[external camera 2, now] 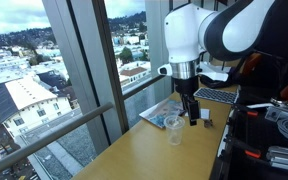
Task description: Put the straw inside the plastic cup
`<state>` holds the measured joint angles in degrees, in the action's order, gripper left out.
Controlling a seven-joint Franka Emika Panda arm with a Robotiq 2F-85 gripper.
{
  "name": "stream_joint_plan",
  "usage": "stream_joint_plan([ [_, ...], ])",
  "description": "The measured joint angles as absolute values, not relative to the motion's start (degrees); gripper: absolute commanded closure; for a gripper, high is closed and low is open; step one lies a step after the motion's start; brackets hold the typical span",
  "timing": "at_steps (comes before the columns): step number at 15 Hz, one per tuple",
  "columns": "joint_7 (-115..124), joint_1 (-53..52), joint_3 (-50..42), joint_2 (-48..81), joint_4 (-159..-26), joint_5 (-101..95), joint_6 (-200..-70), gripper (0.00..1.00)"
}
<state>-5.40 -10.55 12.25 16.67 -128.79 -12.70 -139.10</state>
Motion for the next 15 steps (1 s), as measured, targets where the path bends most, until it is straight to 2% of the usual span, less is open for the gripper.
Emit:
stream_joint_plan([
  [5, 8.9, -11.7, 10.0, 15.3, -132.9, -12.9, -144.0, 0.00],
  [15, 11.1, -12.2, 9.5, 15.0, -133.3, -12.9, -144.1, 0.00],
])
